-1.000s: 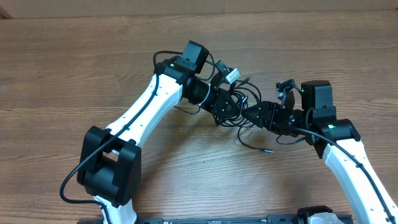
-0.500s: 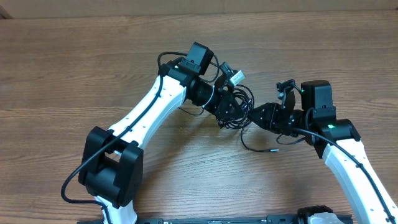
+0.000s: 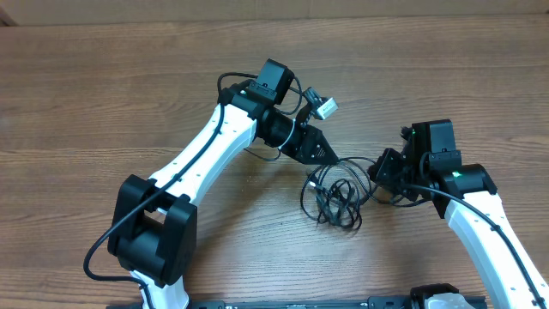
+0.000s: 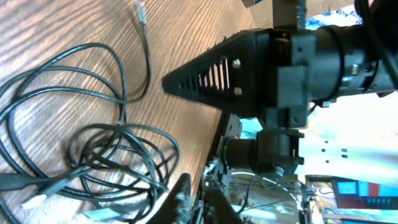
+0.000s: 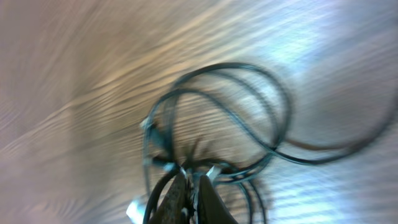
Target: Untangle cables
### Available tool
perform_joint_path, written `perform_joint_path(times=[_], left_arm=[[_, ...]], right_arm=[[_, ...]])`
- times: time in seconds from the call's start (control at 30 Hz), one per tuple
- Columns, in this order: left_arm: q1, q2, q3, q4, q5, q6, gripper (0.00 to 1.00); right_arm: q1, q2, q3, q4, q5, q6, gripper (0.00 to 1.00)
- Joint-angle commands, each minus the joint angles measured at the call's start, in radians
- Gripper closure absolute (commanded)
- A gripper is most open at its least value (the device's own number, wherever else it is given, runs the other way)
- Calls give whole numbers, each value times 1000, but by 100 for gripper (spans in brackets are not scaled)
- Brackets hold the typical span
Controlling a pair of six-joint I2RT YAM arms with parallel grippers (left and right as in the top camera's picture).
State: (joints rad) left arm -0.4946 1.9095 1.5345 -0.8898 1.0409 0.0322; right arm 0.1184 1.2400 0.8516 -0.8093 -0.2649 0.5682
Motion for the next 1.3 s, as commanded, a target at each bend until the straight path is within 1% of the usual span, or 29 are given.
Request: perform_joint_path(times=[0.0, 0.1, 0.13, 0.2, 0.23, 0.27, 0.3, 0.33, 0.4, 0.5, 0.6, 0.67, 0.73, 0.8, 0.87, 0.9, 0.97, 1.0, 1.07, 1.13, 1.2, 1.27], left_arm=[[47, -23, 21, -18, 18, 17, 94], [77, -23, 21, -41, -56, 16, 93], [82, -23, 21, -55, -93, 16, 92], [82, -23, 21, -82, -131, 17, 90], [80, -23, 21, -93, -141, 17, 89], [76, -23, 21, -104, -161, 17, 88], [72, -23, 21, -116, -188, 16, 84], [67, -23, 21, -132, -225, 16, 82], [63, -23, 21, -161, -292, 15, 81], [62, -23, 21, -195, -367, 9, 82], [74, -23, 21, -208, -405, 3, 87], [100, -23, 21, -208, -443, -70, 86], [132, -26, 21, -214, -458, -110, 86], [172, -44, 21, -233, -474, -112, 85], [193, -69, 22, -258, -513, -112, 85], [208, -105, 22, -294, -581, -112, 85], [214, -147, 21, -338, -650, -118, 85], [214, -173, 21, -364, -682, -121, 85], [214, -231, 21, -418, -732, -151, 85], [214, -278, 18, -457, -745, -166, 85], [214, -323, 8, -483, -746, -172, 85], [212, -374, -21, -490, -753, -191, 85]], right_arm=[[-1, 0, 18, -12, 126, 68, 96], [-1, 0, 18, -13, 122, 67, 96], [-1, 0, 18, -12, 109, 67, 95], [-1, 0, 18, -9, 31, 33, 83], [-1, 0, 18, -9, -2, 11, 75], [-1, 0, 18, -11, -70, -43, 66], [-1, 0, 18, -21, -121, -84, 56], [-1, 0, 18, -40, -153, -110, 49], [-1, 0, 18, -95, -159, -113, 43], [0, 0, 18, -197, -159, -115, 40], [0, 0, 13, -263, -161, -150, 39], [0, 0, -7, -265, -165, -175, 39], [0, 0, -30, -248, -180, -181, 38], [3, 2, -52, -225, -235, -234, 38], [14, 2, -61, -217, -242, -252, 37], [35, 3, -68, -209, -241, -260, 36], [61, 4, -76, -187, -225, -259, 36], [84, 8, -82, -165, -203, -255, 36], [136, 22, -98, -119, -114, -201, 36], [179, 39, -106, -98, -22, -125, 36], [205, 53, -106, -80, 24, -90, 37], [228, 72, -106, -40, 53, -65, 44]])
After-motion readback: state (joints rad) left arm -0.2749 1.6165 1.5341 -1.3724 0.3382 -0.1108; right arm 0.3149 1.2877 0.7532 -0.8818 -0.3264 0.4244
